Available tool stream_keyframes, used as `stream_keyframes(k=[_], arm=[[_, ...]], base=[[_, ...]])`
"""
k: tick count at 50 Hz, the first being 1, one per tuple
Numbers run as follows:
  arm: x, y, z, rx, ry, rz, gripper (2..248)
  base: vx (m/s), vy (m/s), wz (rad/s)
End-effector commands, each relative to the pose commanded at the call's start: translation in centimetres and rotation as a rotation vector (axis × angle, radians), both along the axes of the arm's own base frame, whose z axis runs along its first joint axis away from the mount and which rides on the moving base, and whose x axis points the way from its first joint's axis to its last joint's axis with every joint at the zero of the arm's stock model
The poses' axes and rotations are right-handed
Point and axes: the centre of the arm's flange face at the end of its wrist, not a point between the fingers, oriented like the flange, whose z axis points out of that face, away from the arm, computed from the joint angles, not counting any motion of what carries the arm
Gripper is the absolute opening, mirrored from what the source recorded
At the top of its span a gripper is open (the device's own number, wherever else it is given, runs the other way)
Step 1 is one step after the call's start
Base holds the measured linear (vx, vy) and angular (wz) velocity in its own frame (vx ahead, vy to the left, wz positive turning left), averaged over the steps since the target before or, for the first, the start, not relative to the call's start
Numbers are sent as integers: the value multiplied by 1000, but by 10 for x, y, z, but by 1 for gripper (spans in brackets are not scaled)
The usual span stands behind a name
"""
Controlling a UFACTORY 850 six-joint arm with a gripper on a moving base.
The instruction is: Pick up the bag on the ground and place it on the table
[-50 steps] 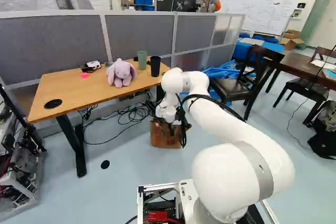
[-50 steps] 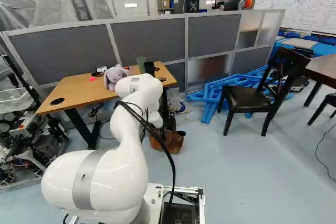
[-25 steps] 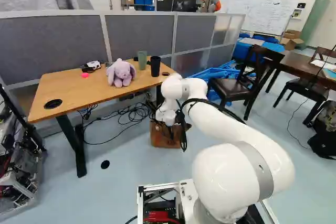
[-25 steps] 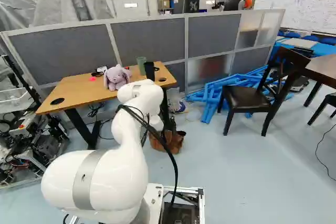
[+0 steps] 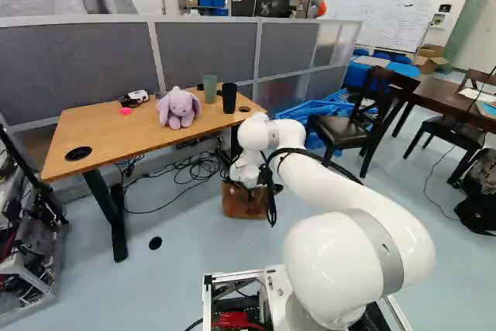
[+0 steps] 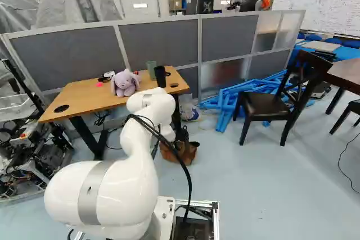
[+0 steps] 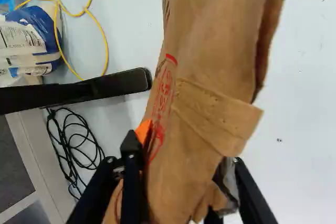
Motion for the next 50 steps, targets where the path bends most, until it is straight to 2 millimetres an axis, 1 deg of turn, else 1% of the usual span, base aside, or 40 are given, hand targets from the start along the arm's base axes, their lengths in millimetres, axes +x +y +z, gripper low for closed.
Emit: stream_keyframes(k=[1, 2, 6, 7, 12, 13, 17, 18, 50], arm=[[0, 0, 0, 0, 0, 0, 142], [0, 0, 0, 0, 0, 0, 104], [0, 0, 0, 0, 0, 0, 104], [0, 0, 0, 0, 0, 0, 66], [0, 0, 0, 0, 0, 0, 66], [0, 0, 0, 0, 0, 0, 29], [0, 0, 4, 0, 0, 0, 29], [0, 0, 5, 0, 0, 0, 21], [2, 0, 52, 0, 1, 0, 21]], base=[[0, 0, 0], [0, 0, 0], [0, 0, 0], [0, 0, 0], [0, 0, 0], [0, 0, 0], [0, 0, 0], [0, 0, 0], [0, 0, 0]])
